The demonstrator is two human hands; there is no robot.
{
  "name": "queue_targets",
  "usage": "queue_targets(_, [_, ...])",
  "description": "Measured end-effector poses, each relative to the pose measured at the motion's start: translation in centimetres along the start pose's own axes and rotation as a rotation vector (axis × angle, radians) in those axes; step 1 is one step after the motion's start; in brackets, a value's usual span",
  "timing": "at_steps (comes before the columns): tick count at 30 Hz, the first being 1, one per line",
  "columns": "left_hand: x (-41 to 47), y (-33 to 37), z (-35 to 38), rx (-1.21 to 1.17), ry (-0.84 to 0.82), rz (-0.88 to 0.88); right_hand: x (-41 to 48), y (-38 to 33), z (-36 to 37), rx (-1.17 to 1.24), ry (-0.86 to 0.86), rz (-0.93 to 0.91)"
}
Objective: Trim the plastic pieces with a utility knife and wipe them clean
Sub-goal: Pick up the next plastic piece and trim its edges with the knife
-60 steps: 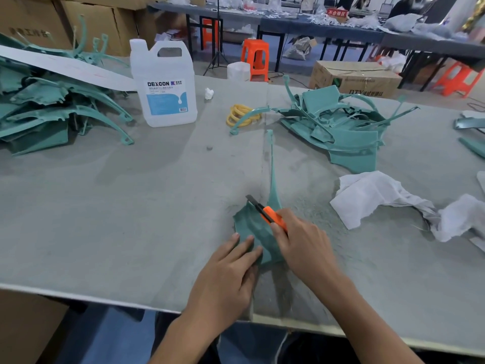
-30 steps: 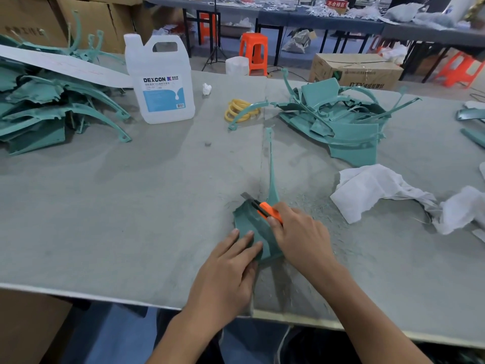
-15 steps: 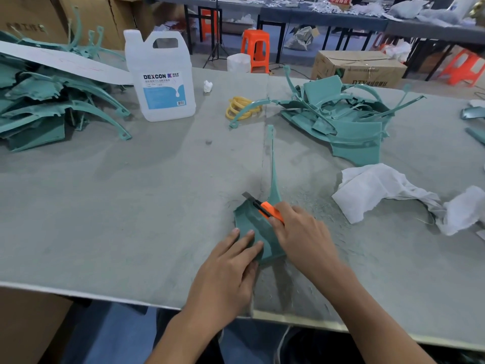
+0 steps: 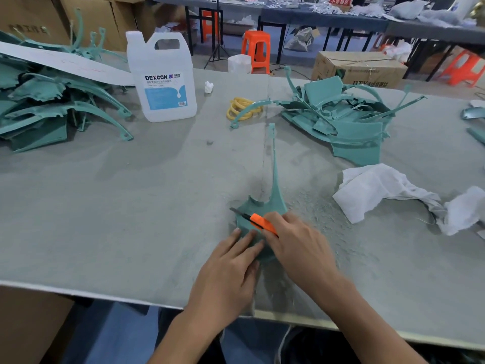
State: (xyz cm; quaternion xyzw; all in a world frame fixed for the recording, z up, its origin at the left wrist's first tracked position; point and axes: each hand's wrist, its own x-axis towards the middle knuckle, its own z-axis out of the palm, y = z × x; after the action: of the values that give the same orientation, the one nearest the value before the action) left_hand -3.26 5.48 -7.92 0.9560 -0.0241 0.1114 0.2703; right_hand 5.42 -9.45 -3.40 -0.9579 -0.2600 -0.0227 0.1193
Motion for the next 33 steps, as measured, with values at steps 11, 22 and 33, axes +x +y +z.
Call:
queue_targets(11, [0.1,-0.1,0.2,-0.010,-0.021,-0.004,0.2,-0.7,1.2,-0.061,0.062,0.045])
queue_targets(22, [-0.1,-0.2,0.3,-0.014,0.087,-0.041,0.0,-0.3,1.1,0.150,0.112,0.112])
queue_targets(33, [1.0,0.7,-1.6,-0.690,0.250,-0.476,-1.0,1.7,0.3,0.313,0.072,0.207])
